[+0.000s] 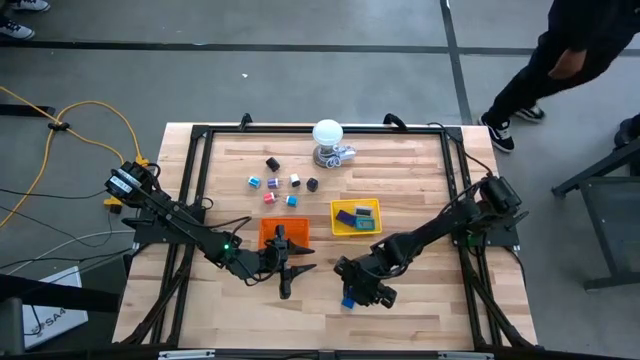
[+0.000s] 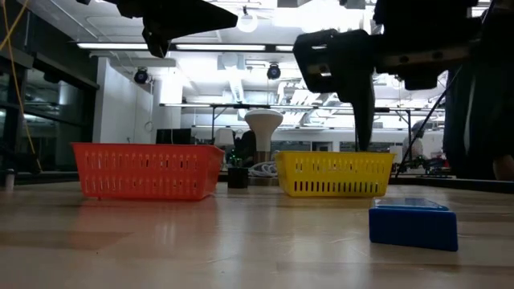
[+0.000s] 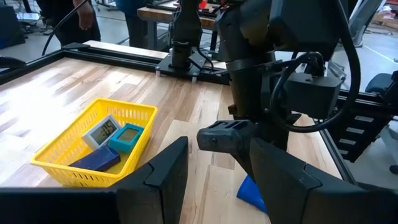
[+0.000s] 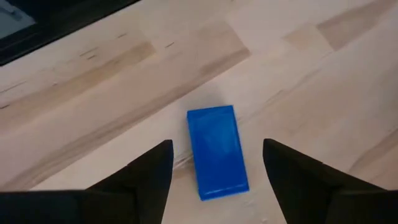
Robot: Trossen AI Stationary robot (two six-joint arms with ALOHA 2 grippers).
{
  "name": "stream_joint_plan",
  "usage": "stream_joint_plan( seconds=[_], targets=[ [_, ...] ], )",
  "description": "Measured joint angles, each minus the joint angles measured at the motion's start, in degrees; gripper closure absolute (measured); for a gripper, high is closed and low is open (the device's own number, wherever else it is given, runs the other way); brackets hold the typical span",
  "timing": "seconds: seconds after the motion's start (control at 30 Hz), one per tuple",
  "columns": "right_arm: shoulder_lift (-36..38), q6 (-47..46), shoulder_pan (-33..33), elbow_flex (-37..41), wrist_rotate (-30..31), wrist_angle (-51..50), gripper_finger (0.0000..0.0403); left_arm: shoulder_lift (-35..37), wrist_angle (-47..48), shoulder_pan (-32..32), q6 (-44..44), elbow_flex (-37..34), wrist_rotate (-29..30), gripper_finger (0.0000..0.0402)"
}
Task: Pick & Place Office items
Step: Put the blue digital clock into the yellow bin
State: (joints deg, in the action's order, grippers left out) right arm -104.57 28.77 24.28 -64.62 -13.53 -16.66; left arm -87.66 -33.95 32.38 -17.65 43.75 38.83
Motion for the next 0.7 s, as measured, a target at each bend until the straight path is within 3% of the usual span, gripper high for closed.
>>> stream_joint_plan(
  seconds=[0.7],
  targets=[
    [-3.7,0.0,-1.6,0.0,-1.2,2.8,0.0167,0.0,-1.0,0.0,0.1,0.0,0.0,0.0236]
  ],
)
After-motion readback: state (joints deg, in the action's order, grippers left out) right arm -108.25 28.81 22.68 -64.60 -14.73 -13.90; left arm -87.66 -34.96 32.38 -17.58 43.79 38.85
